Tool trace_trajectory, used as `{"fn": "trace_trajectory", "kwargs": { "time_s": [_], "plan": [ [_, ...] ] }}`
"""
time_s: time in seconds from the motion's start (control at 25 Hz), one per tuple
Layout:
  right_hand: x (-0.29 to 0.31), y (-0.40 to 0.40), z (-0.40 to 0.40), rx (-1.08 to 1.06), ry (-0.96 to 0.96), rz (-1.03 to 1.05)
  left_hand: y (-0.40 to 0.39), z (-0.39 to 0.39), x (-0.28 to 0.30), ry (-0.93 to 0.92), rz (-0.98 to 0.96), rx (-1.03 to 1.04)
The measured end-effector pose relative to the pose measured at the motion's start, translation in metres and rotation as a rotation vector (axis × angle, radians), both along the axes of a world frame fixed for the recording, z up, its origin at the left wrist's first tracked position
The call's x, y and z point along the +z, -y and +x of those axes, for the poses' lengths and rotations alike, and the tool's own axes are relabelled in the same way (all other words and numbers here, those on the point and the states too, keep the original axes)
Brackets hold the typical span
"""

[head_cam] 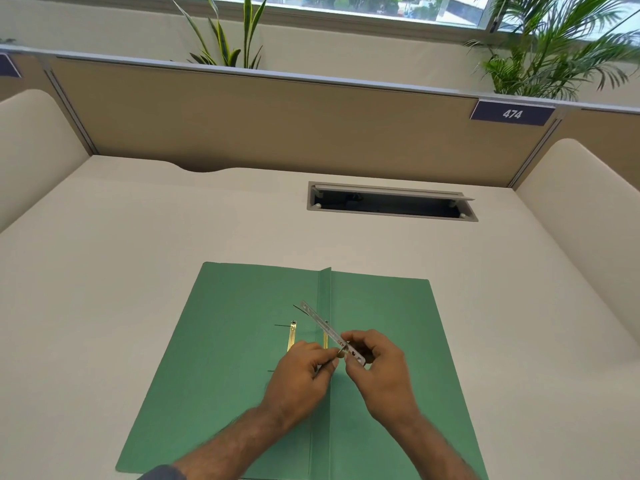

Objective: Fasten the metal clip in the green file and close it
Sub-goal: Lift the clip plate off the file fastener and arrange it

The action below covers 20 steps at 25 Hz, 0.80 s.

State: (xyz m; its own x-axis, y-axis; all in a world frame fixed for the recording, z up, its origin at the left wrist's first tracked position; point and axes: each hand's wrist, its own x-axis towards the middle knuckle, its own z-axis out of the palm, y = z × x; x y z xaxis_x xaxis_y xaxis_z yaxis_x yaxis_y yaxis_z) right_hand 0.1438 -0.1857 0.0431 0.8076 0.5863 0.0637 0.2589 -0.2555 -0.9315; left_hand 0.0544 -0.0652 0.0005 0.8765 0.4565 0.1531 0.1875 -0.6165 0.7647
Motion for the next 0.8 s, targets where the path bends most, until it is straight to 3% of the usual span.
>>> {"fn": "trace_trajectory", "kwargs": {
  "time_s": [0.24, 0.56, 0.64, 0.8],
  "plan": [
    [-0.004, 0.002, 0.005, -0.124, -0.07, 0.068, 0.001, -0.003, -0.002, -0.013, -0.005, 0.007],
    [-0.016, 0.005, -0.004, -0.03, 0.168, 0.062, 0.003, -0.003, 0.003, -0.024, -0.064, -0.015],
    [-0.02, 0.005, -0.006, 0.001, 0.221, 0.047, 0.003, -0.004, 0.006, -0.014, -0.188, -0.01],
    [-0.026, 0.006, -0.013, 0.105, 0.274, 0.012, -0.003, -0.008, 0.013, 0.055, -0.743, 0.099]
  ]
}}
